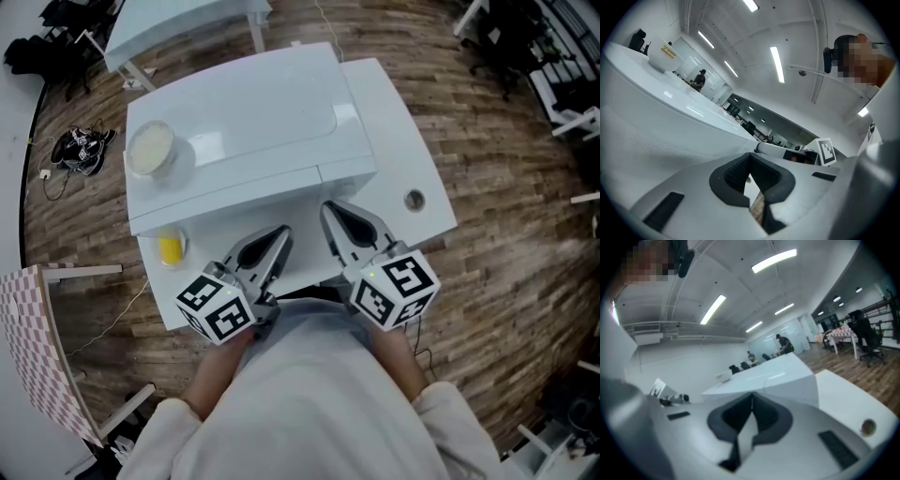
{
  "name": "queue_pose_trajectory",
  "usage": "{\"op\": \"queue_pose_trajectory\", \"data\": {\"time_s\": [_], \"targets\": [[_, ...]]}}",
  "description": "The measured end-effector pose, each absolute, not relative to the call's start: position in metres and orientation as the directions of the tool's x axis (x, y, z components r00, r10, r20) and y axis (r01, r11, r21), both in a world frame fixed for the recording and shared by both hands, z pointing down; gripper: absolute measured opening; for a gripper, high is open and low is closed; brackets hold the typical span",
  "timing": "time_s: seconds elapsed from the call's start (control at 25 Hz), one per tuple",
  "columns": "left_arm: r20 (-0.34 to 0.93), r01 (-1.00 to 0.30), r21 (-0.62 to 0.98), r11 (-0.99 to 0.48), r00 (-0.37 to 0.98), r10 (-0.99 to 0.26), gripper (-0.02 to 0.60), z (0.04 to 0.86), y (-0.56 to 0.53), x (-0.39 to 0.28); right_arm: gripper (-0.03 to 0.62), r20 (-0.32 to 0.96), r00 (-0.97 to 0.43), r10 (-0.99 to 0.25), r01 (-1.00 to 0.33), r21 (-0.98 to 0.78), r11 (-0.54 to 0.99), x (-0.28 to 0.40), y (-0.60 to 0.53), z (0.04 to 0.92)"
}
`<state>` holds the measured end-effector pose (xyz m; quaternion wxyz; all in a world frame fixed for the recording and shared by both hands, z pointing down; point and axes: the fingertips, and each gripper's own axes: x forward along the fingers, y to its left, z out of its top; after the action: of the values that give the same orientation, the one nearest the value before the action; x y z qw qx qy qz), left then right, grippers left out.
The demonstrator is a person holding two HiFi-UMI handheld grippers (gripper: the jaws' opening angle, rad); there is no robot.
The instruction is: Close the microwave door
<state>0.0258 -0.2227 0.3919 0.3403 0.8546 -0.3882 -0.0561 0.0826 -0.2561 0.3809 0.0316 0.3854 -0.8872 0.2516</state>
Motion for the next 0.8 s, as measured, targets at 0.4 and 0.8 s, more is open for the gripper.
{"op": "queue_pose_trajectory", "data": {"time_s": [0.4, 0.8], "targets": [[0.156, -0.634, 0.579, -0.513, 0.704, -0.693, 0.014, 0.38, -0.212, 0.037, 0.023, 0.235, -0.703, -0.671, -0.703, -0.375, 0.605, 0.09, -0.228, 0.371], [0.173, -0.669, 0.538, -0.512, 0.683, -0.71, 0.014, 0.377, -0.2, 0.033, 0.023, 0.232, -0.699, -0.677, -0.71, -0.341, 0.616, 0.094, -0.199, 0.368]]}}
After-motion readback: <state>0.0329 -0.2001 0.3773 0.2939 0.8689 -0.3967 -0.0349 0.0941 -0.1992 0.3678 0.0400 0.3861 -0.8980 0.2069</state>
